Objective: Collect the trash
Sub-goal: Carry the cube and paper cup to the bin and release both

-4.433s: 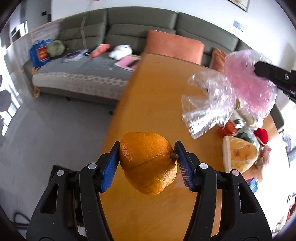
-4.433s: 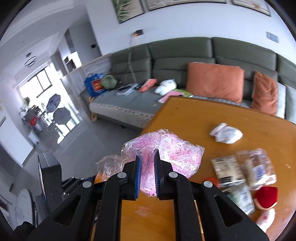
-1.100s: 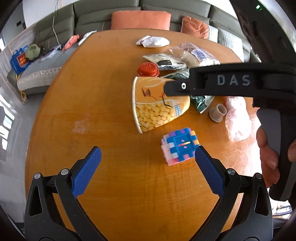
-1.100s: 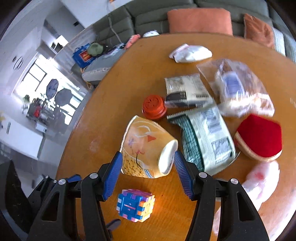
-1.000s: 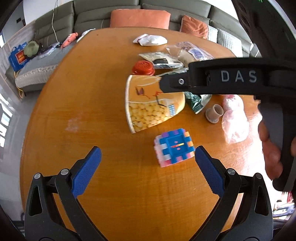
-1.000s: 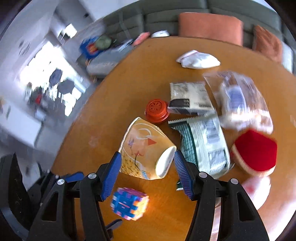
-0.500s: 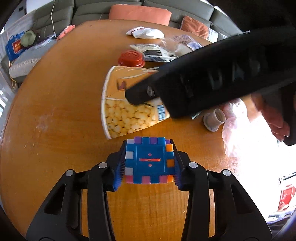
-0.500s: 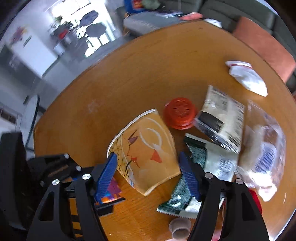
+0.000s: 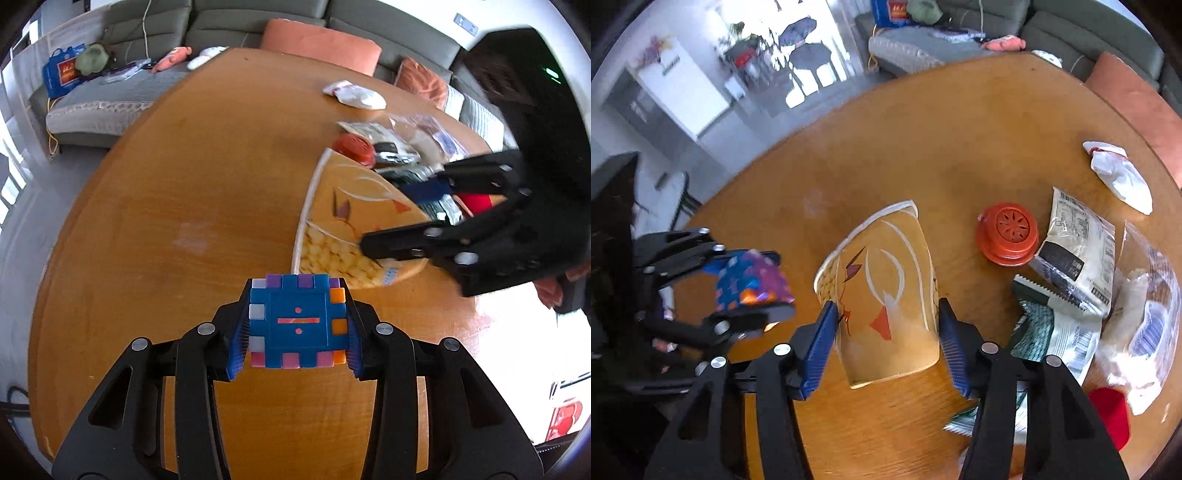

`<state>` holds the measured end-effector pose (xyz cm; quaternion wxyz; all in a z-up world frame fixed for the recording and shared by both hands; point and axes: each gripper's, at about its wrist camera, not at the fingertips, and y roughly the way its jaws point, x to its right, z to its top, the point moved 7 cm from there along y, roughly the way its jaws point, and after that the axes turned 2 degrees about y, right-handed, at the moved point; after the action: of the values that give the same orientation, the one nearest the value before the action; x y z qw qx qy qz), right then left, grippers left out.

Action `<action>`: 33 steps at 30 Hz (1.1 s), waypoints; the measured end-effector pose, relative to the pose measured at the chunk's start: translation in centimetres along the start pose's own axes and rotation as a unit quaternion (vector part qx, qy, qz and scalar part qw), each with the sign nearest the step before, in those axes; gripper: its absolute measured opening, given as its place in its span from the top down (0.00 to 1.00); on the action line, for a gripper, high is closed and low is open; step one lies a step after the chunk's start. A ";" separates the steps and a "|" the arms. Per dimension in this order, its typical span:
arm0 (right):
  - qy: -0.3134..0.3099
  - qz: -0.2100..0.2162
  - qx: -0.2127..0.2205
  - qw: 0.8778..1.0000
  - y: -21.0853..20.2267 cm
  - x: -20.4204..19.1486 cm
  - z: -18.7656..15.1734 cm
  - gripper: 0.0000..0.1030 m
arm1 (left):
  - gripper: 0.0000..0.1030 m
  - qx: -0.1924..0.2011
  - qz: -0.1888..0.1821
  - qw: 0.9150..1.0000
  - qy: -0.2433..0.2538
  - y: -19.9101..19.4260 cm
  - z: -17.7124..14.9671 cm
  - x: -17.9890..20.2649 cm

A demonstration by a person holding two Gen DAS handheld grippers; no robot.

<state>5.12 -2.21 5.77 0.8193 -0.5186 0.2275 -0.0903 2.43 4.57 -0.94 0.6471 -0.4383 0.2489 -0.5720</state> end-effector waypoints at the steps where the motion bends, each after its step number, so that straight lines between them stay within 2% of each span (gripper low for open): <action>1: 0.006 0.002 0.011 1.000 -0.4 -0.3 0.1 0.48 | 0.60 0.002 0.001 1.000 0.000 -0.3 0.0 -0.3; 5: 0.040 0.003 0.065 0.997 -2.7 -1.0 1.1 0.48 | 0.60 0.010 0.002 1.000 0.000 -1.2 0.5 -1.9; 8: 0.057 0.003 0.086 0.995 -3.5 -2.2 2.5 0.48 | 0.60 0.018 0.002 1.000 0.001 -2.5 0.5 -3.4; 12: 0.048 -0.001 0.102 0.994 -3.3 -4.7 5.2 0.48 | 0.60 0.028 0.005 1.000 0.007 -3.8 1.1 -5.9; 15: 0.041 0.001 0.103 0.994 -3.1 -6.2 7.7 0.48 | 0.60 0.037 0.010 0.999 0.006 -5.1 1.3 -8.2; 21: 0.018 0.014 0.100 0.995 -0.4 -11.5 12.0 0.47 | 0.60 0.047 0.029 0.998 -0.013 -7.4 0.9 -14.3; 28: -0.019 0.043 0.083 0.995 3.8 -18.0 16.3 0.47 | 0.60 0.051 0.067 0.994 -0.065 -9.8 -0.9 -23.1; 33: -0.045 0.060 0.070 0.995 6.7 -22.7 18.8 0.47 | 0.60 0.049 0.098 0.988 -0.110 -11.3 -3.3 -29.4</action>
<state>-6.68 24.70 12.84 0.8667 -0.4494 0.2138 -0.0333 -12.66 32.27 1.79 0.7444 -0.4398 0.1897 -0.4652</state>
